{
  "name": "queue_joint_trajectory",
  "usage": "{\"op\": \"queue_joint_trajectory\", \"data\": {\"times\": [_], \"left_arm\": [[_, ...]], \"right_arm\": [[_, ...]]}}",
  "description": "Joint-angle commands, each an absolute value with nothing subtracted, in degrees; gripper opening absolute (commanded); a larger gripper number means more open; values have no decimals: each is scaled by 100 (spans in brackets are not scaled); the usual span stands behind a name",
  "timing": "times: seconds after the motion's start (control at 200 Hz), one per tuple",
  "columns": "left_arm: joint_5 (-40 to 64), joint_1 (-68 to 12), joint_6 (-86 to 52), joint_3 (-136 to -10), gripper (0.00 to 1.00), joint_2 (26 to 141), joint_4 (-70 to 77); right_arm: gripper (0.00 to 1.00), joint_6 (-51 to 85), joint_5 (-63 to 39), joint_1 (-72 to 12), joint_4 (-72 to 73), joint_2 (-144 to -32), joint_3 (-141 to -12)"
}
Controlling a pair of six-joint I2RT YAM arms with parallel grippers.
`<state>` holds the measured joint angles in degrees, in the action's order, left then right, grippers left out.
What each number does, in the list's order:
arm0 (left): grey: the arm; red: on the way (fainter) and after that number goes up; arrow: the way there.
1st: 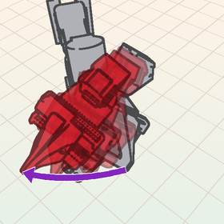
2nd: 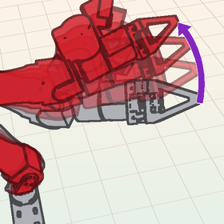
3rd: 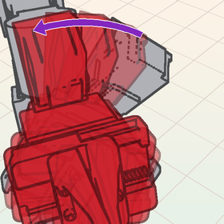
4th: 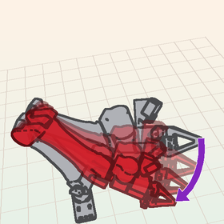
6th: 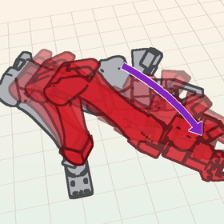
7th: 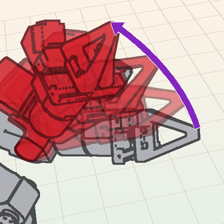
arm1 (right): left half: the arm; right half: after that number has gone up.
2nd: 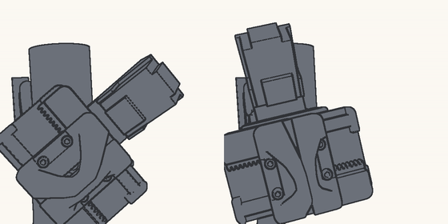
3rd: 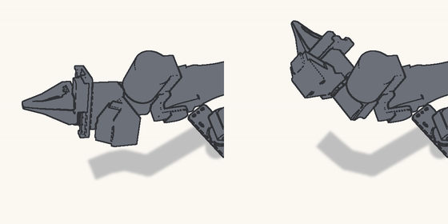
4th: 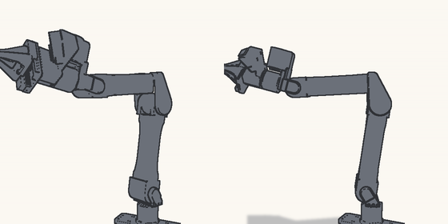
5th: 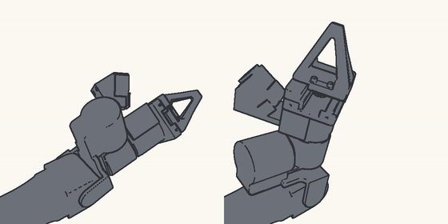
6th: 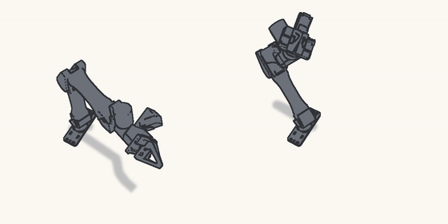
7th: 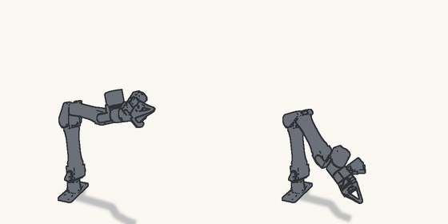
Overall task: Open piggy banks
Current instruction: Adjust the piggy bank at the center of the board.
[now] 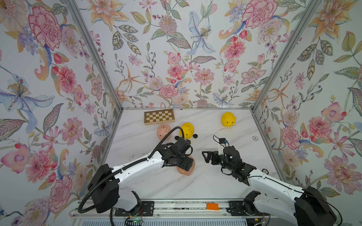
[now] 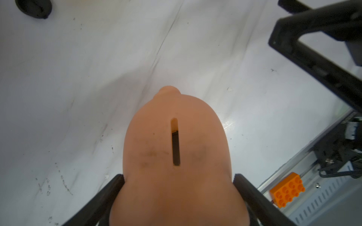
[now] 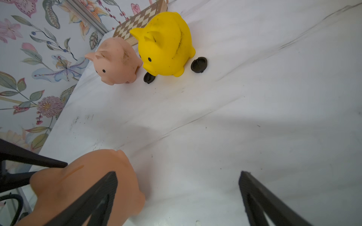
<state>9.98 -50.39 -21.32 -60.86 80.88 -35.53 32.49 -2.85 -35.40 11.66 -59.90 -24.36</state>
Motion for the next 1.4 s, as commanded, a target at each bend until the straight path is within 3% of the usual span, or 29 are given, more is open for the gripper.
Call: {"op": "queue_joint_trajectory", "data": {"times": [0.0, 0.48, 1.066, 1.396], "left_arm": [[1779, -4728, -2200, -5894, 81, 7805, -2856], [3246, -3847, -3069, -4439, 78, 7673, -179], [3261, -3336, -3235, -3587, 85, 7651, 402], [3296, -2962, -3129, -3367, 99, 7550, 338]], "right_arm": [[99, 3138, -927, -3238, 1171, -5727, -2437], [99, 3237, -2081, -2845, 1750, -5846, -2296], [99, 3301, -2112, -3272, 2179, -6575, -2493], [99, 3307, -2074, -3527, 2275, -7014, -2719]]}}
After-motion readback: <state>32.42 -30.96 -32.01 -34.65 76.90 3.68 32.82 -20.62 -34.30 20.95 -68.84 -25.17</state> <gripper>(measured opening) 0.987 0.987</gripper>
